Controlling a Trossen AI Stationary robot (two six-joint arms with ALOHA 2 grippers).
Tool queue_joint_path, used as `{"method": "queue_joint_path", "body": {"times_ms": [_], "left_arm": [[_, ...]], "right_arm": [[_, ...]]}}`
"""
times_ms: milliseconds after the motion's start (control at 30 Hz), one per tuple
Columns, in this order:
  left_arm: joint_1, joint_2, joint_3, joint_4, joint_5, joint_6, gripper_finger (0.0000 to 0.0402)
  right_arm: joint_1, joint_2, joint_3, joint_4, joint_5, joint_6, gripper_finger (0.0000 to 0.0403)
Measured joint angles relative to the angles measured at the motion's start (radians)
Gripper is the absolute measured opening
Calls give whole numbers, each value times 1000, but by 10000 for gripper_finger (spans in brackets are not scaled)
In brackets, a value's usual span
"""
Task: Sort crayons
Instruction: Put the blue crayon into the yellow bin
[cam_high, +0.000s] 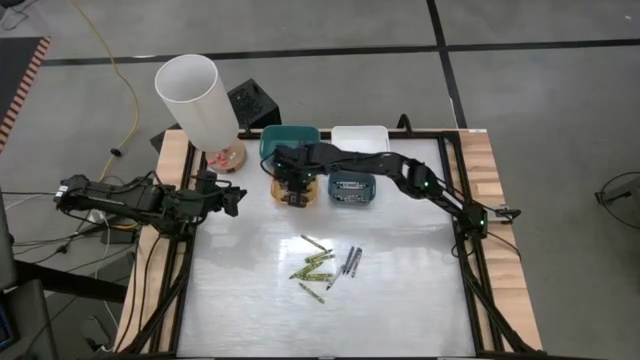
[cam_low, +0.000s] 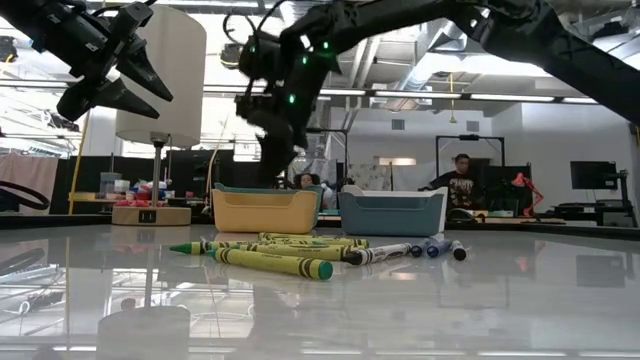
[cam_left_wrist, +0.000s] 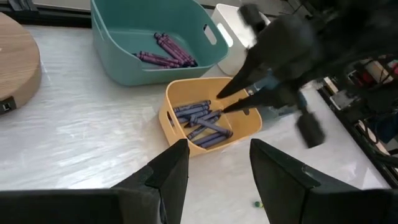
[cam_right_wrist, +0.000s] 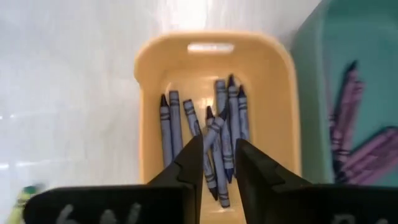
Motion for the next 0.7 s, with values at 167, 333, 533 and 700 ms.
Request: {"method": "queue_joint_path", "body": {"times_ms": [167, 333, 533, 700], "left_arm": [[0, 0, 0, -2, 5, 1, 160], [0, 0, 0, -13, 29, 26, 160], [0, 0, 0, -15, 35, 45, 160], [0, 0, 0, -18, 70, 63, 160]], "right_arm": [[0, -53, 29, -52, -3, 0, 87], [5, -127, 35, -140, -3, 33, 88], [24, -189, 36, -261, -3, 262, 88], [65, -198, 36, -425, -3, 558, 88]]}}
